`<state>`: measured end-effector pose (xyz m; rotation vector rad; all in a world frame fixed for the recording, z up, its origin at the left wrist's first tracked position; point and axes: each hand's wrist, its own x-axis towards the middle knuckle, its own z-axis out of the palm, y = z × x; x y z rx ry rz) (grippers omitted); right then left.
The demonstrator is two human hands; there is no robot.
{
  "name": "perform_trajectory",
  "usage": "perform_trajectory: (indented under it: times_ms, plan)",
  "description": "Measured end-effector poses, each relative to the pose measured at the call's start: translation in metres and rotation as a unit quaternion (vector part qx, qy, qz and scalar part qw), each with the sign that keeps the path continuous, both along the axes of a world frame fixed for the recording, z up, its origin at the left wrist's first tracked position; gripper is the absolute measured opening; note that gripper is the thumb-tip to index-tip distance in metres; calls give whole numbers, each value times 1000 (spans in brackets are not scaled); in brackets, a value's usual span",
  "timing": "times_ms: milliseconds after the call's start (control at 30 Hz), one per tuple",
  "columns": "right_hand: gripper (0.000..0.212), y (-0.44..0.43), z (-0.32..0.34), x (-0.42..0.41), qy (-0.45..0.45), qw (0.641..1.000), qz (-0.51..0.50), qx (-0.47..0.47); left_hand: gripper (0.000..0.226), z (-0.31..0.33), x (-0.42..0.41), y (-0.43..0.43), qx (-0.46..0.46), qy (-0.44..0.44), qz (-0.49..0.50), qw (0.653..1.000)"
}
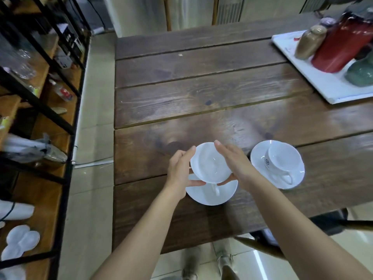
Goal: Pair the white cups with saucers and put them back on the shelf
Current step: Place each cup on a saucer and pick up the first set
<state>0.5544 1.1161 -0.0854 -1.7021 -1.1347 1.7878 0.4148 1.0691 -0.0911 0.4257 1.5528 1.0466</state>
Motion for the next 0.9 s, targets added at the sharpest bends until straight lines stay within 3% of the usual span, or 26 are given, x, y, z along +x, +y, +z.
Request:
perform_trajectory:
  times_ms: [133, 367, 600, 700, 767, 833, 900]
  plan:
    - [51, -7, -8, 3, -6, 1000, 13, -7, 17, -6, 5, -9, -22, 6, 6, 1000]
    - [56, -8, -14, -2, -47, 997, 62, -7, 16, -13, 8, -20, -30, 6, 34, 999]
    - [57, -4, -15, -1, -84, 991, 100, 23, 14, -15, 7, -20, -31, 71, 12, 997]
    - [55, -2, -22, 8, -161, 977, 83, 113, 27, -22, 0, -23, -14, 237, -18, 971]
    - [49, -3, -29, 16, -204, 961, 34, 185, 45, -27, -4, -25, -19, 295, -13, 955]
    - [44, -5, -38, 22, -233, 951, 13, 202, 69, -28, -7, -25, -49, 242, -17, 969]
    - [53, -10, -45, 25, -227, 962, 20, 152, 81, -27, -5, -24, -78, 163, -32, 983]
